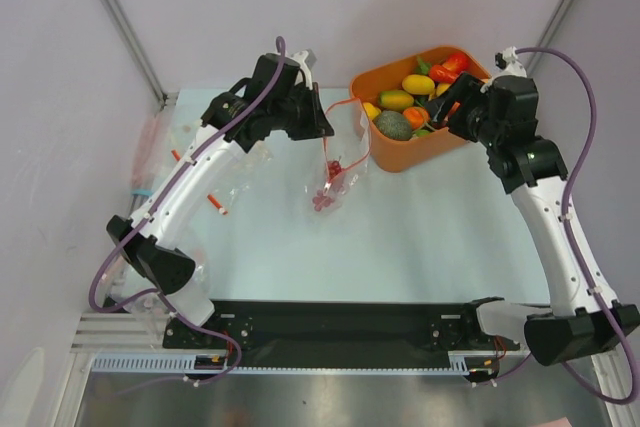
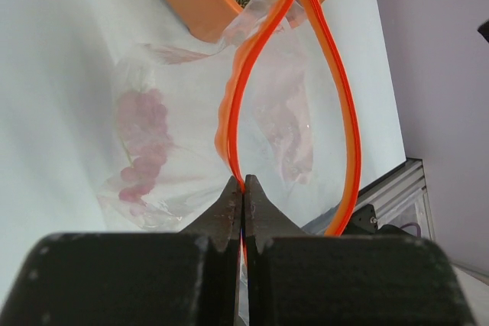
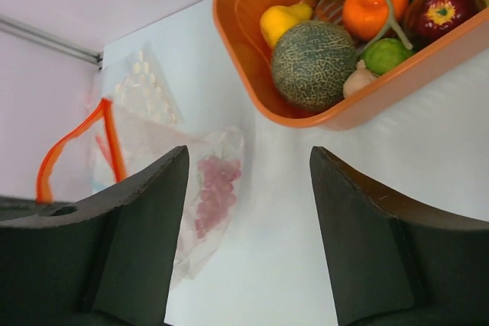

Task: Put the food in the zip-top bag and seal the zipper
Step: Pick up the fake fruit from the bin.

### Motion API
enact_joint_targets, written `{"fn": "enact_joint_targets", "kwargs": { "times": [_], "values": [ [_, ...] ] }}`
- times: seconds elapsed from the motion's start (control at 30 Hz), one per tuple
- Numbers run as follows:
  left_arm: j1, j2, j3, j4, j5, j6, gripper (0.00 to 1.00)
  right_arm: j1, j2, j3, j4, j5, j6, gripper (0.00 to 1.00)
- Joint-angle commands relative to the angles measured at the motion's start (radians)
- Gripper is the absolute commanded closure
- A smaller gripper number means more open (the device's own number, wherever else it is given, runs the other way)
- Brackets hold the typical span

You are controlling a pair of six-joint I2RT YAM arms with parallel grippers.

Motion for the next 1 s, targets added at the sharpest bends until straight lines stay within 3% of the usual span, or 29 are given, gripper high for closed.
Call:
{"fn": "enact_joint_targets", "kwargs": {
  "times": [0.0,0.3,0.6,0.77,0.97],
  "values": [
    [0.009,-0.033,-0.007,0.015,-0.018,0.018,1.0,-0.037,0.066,0.053,0.007,-0.029,0.008,0.31],
    [0.009,-0.054,-0.042,0.028,-0.029,0.015,1.0,-0.107,0.249,0.145,0.036,0.001,0.007,0.32],
    [0.007,-0.041,-0.03,0.034,-0.037,0.023,1.0,-0.138,0.404,0.227,0.07,0.119,0.197,0.28],
    [0.007,-0.045,-0.053,0.048,-0.037,0.02,1.0,-0.14,0.537,0.357,0.024,0.214,0.336,0.27],
    [0.007,-0.067,-0.107,0.088,-0.027,0.011,0.99,-0.144,0.651,0.512,-0.028,0.282,0.309,0.24]
  ]
}}
